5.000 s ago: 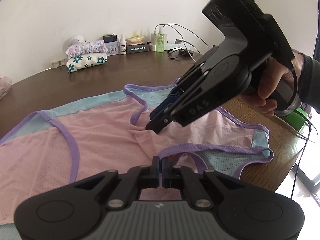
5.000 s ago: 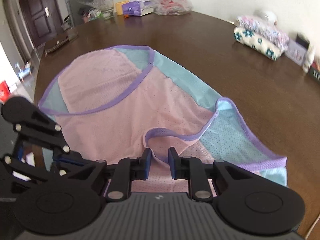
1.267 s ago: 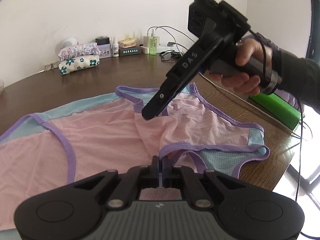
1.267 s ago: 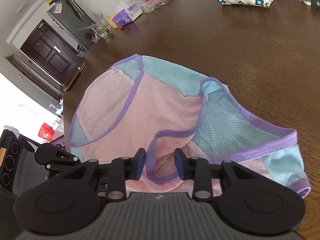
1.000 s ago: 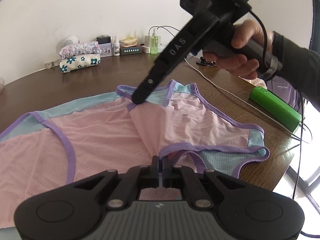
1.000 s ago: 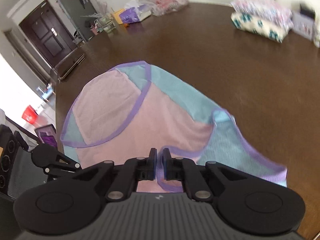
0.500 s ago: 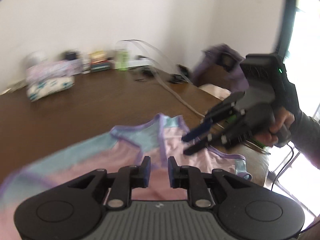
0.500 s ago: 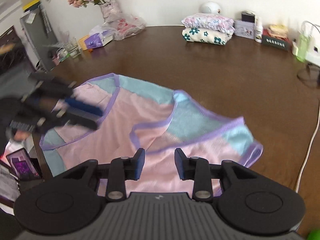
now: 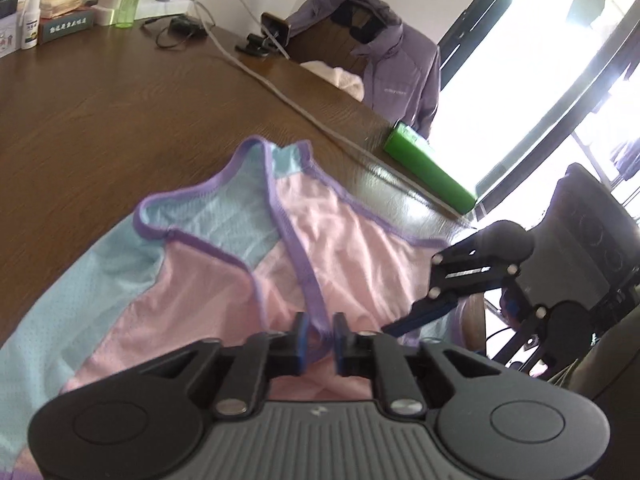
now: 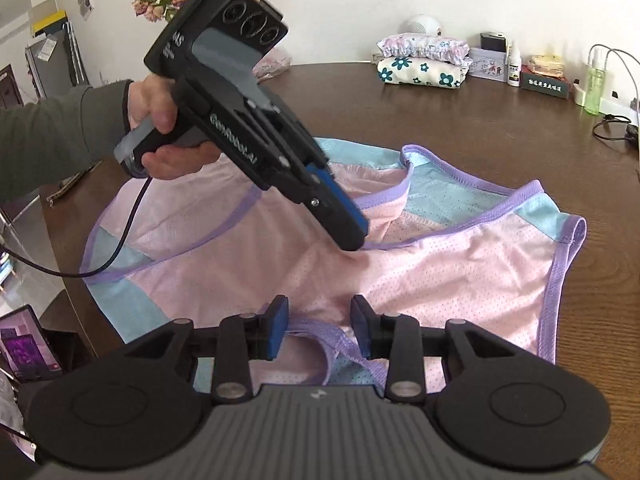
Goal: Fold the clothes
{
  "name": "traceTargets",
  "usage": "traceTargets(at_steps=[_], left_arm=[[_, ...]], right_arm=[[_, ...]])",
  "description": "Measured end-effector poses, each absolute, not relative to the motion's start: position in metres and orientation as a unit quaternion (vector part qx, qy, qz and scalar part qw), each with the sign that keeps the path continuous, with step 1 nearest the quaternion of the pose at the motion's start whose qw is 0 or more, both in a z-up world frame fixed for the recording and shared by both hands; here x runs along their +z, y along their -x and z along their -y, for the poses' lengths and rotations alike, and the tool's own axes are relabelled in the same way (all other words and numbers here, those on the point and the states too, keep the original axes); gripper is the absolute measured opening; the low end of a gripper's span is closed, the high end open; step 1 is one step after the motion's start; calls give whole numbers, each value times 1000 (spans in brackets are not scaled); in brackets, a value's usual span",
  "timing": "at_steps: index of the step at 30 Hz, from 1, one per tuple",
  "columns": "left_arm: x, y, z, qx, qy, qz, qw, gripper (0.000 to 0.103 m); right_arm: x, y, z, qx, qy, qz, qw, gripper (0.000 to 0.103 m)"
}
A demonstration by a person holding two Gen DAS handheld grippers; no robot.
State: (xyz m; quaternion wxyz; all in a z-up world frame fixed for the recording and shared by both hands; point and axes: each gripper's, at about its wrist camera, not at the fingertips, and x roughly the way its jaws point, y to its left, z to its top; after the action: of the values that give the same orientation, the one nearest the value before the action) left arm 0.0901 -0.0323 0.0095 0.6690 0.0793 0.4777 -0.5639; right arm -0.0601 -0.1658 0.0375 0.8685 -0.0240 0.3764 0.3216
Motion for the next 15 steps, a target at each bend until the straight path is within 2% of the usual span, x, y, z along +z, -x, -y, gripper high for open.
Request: traceTargets(at_steps=[6, 13, 15], left_arm=[[15, -93, 17, -551, -69, -461, 692, 4], [24, -101, 9, -518, -71, -447, 726, 4], [30, -100, 8, -527, -59, -442, 723, 18]], right_arm=[[35, 69, 167, 320, 20, -363, 875, 40], [34, 74, 164, 315, 21, -355, 880, 49], [35, 75, 165, 308, 18, -355, 882, 49]])
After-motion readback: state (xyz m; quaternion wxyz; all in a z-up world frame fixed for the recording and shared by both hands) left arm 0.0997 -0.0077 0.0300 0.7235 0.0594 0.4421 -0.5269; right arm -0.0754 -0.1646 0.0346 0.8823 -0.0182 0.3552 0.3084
